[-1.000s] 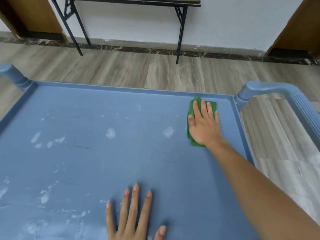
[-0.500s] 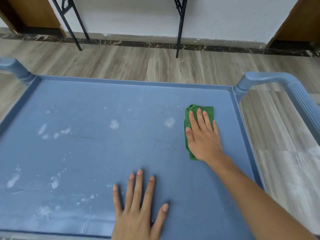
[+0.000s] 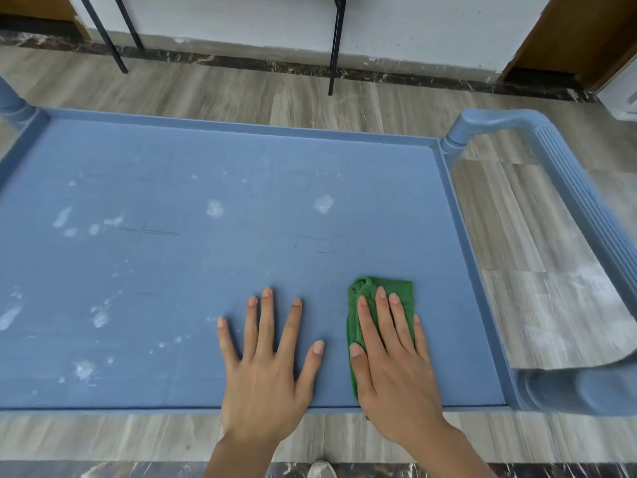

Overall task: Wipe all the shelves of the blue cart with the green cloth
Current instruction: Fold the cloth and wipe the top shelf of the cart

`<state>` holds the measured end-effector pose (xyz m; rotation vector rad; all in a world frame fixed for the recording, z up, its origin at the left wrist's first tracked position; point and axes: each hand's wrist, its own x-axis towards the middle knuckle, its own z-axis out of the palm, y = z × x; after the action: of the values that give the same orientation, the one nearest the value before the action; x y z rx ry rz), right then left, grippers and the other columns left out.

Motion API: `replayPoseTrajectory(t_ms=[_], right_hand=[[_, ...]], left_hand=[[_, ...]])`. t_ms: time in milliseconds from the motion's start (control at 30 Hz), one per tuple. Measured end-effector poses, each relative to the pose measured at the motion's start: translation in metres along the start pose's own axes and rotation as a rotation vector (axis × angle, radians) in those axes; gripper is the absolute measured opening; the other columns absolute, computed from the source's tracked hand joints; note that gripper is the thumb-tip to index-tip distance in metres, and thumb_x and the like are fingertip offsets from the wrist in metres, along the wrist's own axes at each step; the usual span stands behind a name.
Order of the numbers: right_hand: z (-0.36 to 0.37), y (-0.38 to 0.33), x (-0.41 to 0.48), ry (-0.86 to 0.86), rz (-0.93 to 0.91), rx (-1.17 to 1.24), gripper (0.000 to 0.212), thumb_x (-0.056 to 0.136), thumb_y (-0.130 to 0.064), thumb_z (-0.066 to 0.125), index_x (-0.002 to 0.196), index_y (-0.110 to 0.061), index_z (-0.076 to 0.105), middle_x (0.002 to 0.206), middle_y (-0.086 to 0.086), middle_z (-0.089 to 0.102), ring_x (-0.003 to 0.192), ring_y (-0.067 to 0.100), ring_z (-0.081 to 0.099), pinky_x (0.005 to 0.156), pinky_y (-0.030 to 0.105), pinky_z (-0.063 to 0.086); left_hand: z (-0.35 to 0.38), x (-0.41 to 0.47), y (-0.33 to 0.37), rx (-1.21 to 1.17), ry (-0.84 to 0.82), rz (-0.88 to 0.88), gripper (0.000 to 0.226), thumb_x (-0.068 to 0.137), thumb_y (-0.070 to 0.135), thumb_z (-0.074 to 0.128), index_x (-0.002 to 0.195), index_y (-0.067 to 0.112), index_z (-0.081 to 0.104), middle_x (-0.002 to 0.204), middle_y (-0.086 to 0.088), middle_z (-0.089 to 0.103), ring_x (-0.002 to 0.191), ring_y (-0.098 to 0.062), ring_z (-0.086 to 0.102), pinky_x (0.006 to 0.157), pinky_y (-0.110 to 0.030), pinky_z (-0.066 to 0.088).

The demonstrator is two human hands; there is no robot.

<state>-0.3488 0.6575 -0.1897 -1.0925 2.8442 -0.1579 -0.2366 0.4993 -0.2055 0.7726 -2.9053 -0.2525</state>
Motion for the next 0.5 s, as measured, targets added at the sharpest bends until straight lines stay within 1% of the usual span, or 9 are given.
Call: replayPoseTrajectory(t_ms=[233,300,400,500], right_hand=[[0.002,0.003,0.045,-0.001,0.015,-0.007,0.064,0.1,-0.04,0.023,0.158,-0.022,0.006,0.167,0.004,-0.001,0.153,0.022,-0.005,0.121,0.054,0.015],[0.001,0.002,0.072,0.0,0.03,0.009,0.064,0.099,-0.041,0.021,0.158,-0.023,0.004,0.166,0.003,-0.002,0.153,0.021,-0.008,0.122,0.053,0.011],[0.0,0.003,0.124,0.002,0.053,0.03,0.065,0.098,-0.044,0.017,0.158,-0.025,0.001,0.167,0.002,-0.004,0.152,0.02,-0.01,0.122,0.052,0.005],[-0.001,0.005,0.181,0.017,0.081,0.056,0.064,0.099,-0.045,0.019,0.158,-0.027,0.003,0.167,0.001,-0.002,0.152,0.02,-0.007,0.122,0.051,0.003]], left_hand=[[0.005,0.003,-0.001,-0.019,0.048,0.003,0.067,0.103,0.062,0.028,0.159,0.024,0.031,0.169,-0.013,0.019,0.155,-0.032,0.02,0.12,-0.07,0.012],[0.007,0.003,-0.002,-0.02,0.077,0.014,0.067,0.103,0.061,0.031,0.159,0.024,0.032,0.169,-0.012,0.02,0.155,-0.032,0.021,0.119,-0.07,0.013],[0.01,0.005,-0.002,-0.031,0.143,0.013,0.066,0.101,0.06,0.037,0.155,0.023,0.04,0.167,-0.013,0.026,0.153,-0.032,0.027,0.118,-0.07,0.018],[0.011,0.006,-0.001,-0.02,0.182,0.009,0.065,0.1,0.06,0.04,0.153,0.022,0.044,0.165,-0.013,0.031,0.151,-0.033,0.032,0.116,-0.07,0.022]])
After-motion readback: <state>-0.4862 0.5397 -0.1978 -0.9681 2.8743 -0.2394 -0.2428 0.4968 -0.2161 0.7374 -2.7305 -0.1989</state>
